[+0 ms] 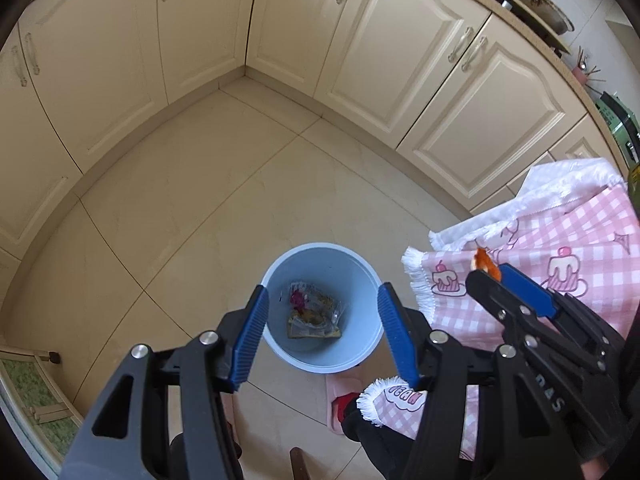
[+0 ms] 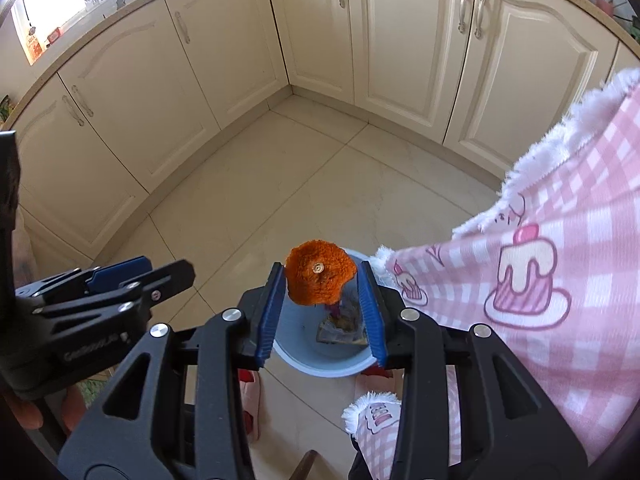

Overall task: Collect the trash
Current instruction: 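Carry wrapper and peel over the blue bucket and open both grippers, then move both grippers back to the table toward the red cola can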

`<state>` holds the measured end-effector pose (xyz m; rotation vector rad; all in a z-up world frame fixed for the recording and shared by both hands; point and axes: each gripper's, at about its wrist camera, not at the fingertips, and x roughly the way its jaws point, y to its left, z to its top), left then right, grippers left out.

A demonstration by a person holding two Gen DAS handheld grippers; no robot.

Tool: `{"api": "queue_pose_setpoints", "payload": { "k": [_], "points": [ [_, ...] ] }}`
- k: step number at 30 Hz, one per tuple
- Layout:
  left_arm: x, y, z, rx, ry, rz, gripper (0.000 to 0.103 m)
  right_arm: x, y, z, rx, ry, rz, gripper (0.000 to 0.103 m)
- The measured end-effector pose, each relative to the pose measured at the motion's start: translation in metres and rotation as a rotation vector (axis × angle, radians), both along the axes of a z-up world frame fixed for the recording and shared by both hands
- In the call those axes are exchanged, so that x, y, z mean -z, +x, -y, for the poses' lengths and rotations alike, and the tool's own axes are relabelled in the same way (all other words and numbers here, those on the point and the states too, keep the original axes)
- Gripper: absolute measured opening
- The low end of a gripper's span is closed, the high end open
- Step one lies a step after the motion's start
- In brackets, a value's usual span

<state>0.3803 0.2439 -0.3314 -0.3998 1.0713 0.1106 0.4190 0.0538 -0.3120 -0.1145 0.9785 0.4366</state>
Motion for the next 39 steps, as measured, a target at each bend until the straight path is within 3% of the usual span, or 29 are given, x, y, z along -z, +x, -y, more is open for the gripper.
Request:
{"api": "queue_pose_setpoints", "payload": {
  "k": [2, 6, 16, 21, 24, 32, 37, 39],
  "points": [
    [-0.009, -0.004, -0.002, -0.004, 0.004, 0.014, 0.056, -0.007, 0.001, 0.0, 0.008, 0.012, 0.021, 0.038],
    [-0.028, -0.013, -0.002, -0.007, 0.009, 0.046, 0.056, -0.024, -0.002, 0.001, 0.022, 0.039, 0.074, 0.056],
    [-0.095, -0.048, 0.019, 0.014, 0.022, 0.167, 0.056, -0.098, -0.049, 0.028, 0.055, 0.067, 0.239, 0.056],
    [-0.138, -0.074, 0.05, 0.058, 0.035, 0.253, 0.062, -0.138, -0.087, 0.06, 0.092, 0.082, 0.329, 0.057],
    [-0.156, -0.086, 0.076, 0.104, 0.034, 0.292, 0.062, -0.16, -0.113, 0.088, 0.129, 0.085, 0.387, 0.059],
    [-0.19, -0.103, 0.197, 0.354, 0.045, 0.351, 0.065, -0.196, -0.173, 0.21, 0.316, 0.04, 0.503, 0.065],
    [-0.193, -0.099, 0.265, 0.488, 0.004, 0.336, 0.066, -0.197, -0.185, 0.3, 0.491, 0.008, 0.497, 0.068],
    [-0.192, -0.095, 0.287, 0.53, -0.011, 0.327, 0.066, -0.192, -0.185, 0.341, 0.554, 0.038, 0.462, 0.068]
  ]
}}
